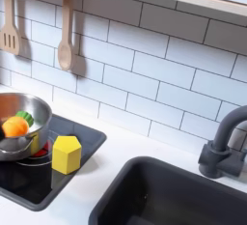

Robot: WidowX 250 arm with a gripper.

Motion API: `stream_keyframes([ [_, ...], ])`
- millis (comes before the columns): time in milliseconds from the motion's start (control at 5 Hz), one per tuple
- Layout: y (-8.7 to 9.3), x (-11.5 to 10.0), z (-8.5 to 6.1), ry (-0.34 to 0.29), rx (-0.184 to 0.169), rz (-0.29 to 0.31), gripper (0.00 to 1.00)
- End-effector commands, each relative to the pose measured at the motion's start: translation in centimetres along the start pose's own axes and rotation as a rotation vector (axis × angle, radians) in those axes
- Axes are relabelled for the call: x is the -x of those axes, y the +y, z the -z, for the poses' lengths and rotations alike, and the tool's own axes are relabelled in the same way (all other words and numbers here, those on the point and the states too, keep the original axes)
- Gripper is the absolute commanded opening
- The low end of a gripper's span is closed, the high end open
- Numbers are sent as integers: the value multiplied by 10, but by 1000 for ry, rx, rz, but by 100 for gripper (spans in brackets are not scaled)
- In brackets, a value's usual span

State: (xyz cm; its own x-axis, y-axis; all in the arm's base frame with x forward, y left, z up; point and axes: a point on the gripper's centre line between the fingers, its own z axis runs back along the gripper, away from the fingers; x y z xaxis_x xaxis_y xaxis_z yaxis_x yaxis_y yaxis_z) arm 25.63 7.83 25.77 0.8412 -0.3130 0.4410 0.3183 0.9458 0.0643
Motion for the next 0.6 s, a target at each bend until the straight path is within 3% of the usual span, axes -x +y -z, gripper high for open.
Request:
stream_keyframes([
  [0, -1, -30, 13, 80, -18, -94, 100],
  [200, -1, -39, 22, 140, -47, -138, 100],
  [400, 0, -44, 33, 159, -59, -142, 100],
])
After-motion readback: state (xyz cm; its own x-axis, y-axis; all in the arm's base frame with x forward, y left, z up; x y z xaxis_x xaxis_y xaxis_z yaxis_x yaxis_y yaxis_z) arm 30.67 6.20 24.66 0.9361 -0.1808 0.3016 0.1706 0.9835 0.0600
